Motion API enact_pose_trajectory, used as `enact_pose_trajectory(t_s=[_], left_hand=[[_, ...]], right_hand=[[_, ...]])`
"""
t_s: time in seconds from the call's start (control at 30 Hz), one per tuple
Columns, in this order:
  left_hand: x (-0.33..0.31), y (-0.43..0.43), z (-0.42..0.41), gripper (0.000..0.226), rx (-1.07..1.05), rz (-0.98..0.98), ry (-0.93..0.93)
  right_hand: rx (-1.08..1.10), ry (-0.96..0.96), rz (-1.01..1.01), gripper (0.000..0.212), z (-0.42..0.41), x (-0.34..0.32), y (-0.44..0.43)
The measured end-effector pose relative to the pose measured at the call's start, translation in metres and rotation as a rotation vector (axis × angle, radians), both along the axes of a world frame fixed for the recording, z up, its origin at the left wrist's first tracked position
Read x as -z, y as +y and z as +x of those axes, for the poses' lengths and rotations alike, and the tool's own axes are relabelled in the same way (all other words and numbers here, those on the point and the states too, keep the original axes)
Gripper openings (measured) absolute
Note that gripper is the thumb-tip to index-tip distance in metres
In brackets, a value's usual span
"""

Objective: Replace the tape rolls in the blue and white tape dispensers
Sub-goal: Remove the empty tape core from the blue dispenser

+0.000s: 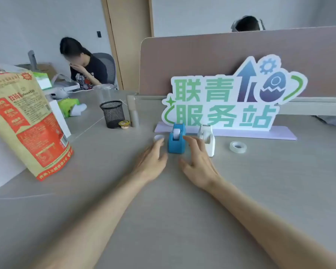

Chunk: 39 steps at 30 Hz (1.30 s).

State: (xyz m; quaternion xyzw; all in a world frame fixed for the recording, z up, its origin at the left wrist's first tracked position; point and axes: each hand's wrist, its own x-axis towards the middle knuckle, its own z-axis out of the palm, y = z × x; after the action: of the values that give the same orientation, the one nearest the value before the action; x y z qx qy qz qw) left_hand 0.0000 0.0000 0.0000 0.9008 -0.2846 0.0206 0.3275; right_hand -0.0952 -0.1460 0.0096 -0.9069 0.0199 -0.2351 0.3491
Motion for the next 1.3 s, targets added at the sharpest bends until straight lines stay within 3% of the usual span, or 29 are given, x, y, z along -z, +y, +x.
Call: enact_pose_trajectory(t_s=[0.1, 0.2, 0.37, 0.63, 0.8, 0.97, 1.03, 1.1, 1.2, 1.3], left_hand=[[-0.004, -0.008, 0.004, 0.057, -0.014, 0.178, -0.021], [-0.003, -0.014, 0.009, 0.052, 0.001, 0.233, -0.071], [-0.005, -0.016, 0.013, 0.043, -0.011, 0.244, -0.049], [-0.006, 0.006, -0.04, 0.041, 0.04, 0.287, 0.023], [-0.008, 0.032, -0.093, 0.045, 0.101, 0.268, -0.039], [-0.002, 0.06, -0.127, 0.07, 0.203, 0.272, 0.019], [0.0, 0.068, -0.134, 0.071, 0.267, 0.19, 0.115], [-0.004, 0.069, -0.137, 0.068, 0.308, -0.018, 0.263], [-0.012, 0.062, -0.127, 0.055, 0.129, -0.256, 0.285], [-0.017, 0.049, -0.11, 0.051, 0.01, -0.429, 0.276]], right_hand=[[0.022, 0.075, 0.018, 0.07, 0.007, 0.002, 0.001], [0.075, 0.174, 0.045, 0.071, 0.023, 0.0, 0.007], [0.146, 0.261, 0.047, 0.064, 0.026, -0.004, 0.011], [0.184, 0.23, 0.074, 0.067, -0.029, -0.01, 0.04], [0.189, 0.221, 0.078, 0.058, -0.074, -0.01, 0.054], [0.119, 0.194, 0.151, 0.038, -0.123, -0.011, 0.051], [0.103, 0.17, 0.177, 0.027, -0.135, -0.008, 0.045], [0.112, 0.161, 0.21, 0.031, -0.139, -0.008, 0.041], [0.137, 0.128, 0.136, 0.049, -0.133, -0.007, 0.039], [0.136, 0.069, -0.037, 0.053, -0.123, -0.006, 0.036]])
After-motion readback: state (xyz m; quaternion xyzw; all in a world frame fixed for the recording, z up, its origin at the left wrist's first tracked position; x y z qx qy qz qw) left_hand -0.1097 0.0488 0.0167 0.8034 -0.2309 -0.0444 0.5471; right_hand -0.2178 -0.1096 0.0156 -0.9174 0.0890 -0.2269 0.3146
